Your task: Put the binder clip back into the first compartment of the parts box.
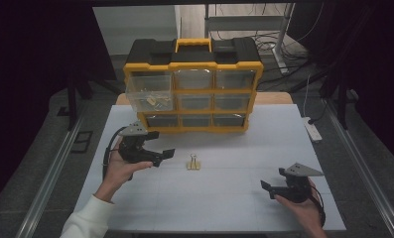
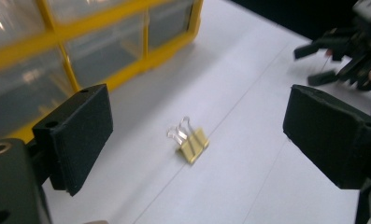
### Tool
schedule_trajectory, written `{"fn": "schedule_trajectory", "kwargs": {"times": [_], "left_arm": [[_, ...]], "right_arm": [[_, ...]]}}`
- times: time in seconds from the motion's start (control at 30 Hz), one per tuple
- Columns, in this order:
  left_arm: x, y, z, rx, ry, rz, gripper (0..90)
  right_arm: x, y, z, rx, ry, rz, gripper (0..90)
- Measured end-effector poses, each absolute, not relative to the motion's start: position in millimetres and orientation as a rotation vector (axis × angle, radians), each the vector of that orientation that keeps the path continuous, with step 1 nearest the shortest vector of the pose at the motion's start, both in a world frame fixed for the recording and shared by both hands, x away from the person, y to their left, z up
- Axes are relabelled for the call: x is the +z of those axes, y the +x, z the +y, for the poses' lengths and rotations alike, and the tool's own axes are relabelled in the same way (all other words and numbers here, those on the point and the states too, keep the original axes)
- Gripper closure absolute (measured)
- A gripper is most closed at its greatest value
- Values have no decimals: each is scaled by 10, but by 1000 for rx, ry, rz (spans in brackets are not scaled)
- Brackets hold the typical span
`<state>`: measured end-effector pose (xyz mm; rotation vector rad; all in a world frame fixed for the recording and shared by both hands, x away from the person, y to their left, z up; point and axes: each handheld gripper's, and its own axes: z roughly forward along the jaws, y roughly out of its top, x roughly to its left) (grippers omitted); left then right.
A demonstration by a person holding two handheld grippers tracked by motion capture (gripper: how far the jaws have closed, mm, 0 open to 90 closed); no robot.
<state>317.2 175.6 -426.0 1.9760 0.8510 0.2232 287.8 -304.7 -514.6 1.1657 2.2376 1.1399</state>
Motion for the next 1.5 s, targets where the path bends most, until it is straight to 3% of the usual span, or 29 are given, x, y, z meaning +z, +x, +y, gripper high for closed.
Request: {"fn": "schedule_trajectory", "kwargs": {"times": [0.7,1.5], "left_arm": [[-4764,3668,1425,76,2105,916,126],[-4819,3723,1254,23,2144,853,164]], "right_arm": [[-5150,2873,-3046,1141,1167,2238,132],[-5151,2890,-3008,1145,1161,2254,133]]}}
